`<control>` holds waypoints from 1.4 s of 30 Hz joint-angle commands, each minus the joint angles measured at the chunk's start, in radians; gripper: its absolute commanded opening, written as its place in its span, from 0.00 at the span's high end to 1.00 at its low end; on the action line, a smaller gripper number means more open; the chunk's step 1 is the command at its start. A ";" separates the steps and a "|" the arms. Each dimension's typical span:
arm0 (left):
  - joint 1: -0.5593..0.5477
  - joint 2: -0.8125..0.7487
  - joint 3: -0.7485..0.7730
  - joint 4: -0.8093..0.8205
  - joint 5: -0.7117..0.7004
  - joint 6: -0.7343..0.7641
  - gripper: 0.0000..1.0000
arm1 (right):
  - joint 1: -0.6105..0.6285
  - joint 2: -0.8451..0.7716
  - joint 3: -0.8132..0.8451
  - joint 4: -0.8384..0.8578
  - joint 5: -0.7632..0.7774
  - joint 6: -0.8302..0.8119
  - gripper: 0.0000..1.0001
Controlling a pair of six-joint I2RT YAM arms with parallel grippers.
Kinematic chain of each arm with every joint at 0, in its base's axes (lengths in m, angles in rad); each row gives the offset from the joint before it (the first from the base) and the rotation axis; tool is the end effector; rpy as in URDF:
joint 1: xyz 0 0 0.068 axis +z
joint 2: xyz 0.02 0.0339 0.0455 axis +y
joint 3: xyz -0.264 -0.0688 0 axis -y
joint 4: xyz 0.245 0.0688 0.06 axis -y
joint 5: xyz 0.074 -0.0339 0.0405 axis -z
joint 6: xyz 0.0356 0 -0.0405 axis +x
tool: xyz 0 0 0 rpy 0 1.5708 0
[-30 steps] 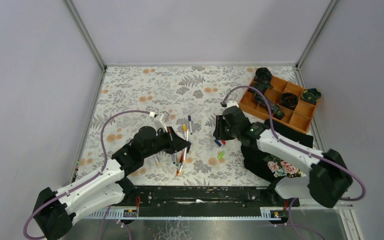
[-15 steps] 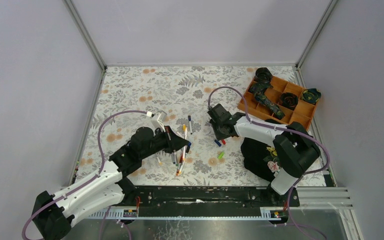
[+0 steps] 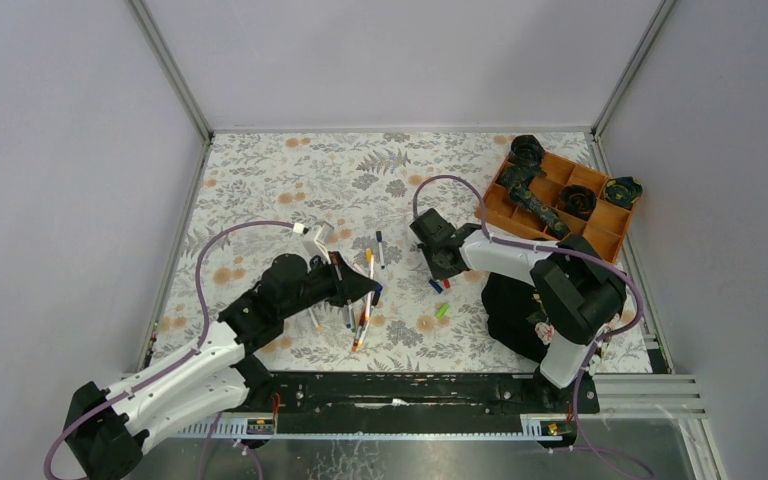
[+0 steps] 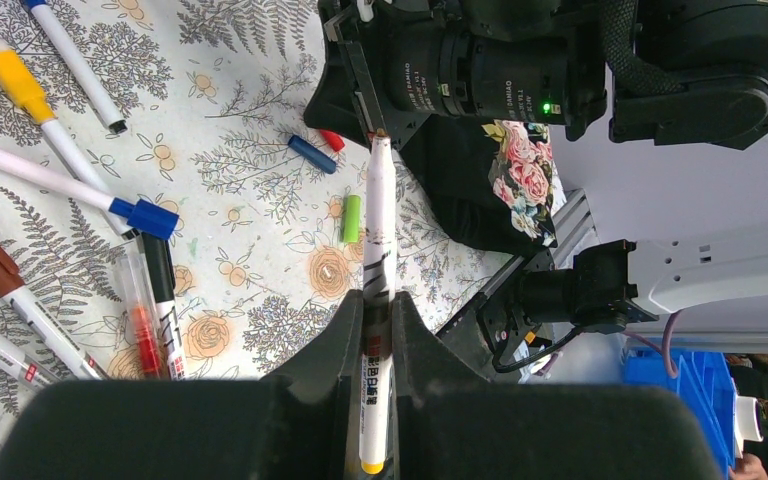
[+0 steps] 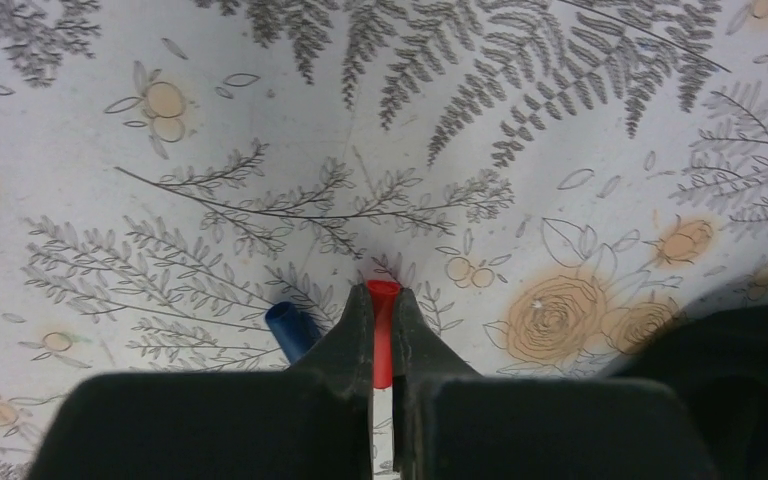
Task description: Insert the pens into the pen caps
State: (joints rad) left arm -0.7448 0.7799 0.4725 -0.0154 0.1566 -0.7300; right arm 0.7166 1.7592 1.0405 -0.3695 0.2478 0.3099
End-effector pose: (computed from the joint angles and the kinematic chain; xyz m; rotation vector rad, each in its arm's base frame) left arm 0.1341 -0.1312 0.2476 0.1315 2.0568 -1.1156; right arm 0.2649 0.2192 0.1606 -0.4475 2.5652 0.0321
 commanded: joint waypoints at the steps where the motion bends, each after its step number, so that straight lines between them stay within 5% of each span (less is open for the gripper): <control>1: 0.005 -0.001 -0.002 0.052 -0.002 -0.014 1.00 | -0.016 -0.012 0.017 -0.068 0.087 0.038 1.00; 9: -0.034 0.072 0.039 0.146 0.002 -0.066 1.00 | -0.032 -0.366 0.048 -0.058 -0.008 0.120 1.00; 17: -0.113 0.109 0.029 0.288 0.043 -0.061 1.00 | -0.032 -0.688 -0.132 0.322 -0.283 0.371 1.00; 24: -0.148 0.118 0.046 0.311 0.070 -0.024 1.00 | -0.032 -0.718 -0.215 0.592 -0.459 0.524 1.00; 42: -0.169 0.104 0.040 0.327 0.038 -0.033 1.00 | -0.031 -0.704 -0.239 0.622 -0.580 0.498 1.00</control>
State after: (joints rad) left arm -0.9043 0.9043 0.4923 0.2413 0.2188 -0.7761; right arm 0.6868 1.0634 0.8024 0.2119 -0.2855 0.8234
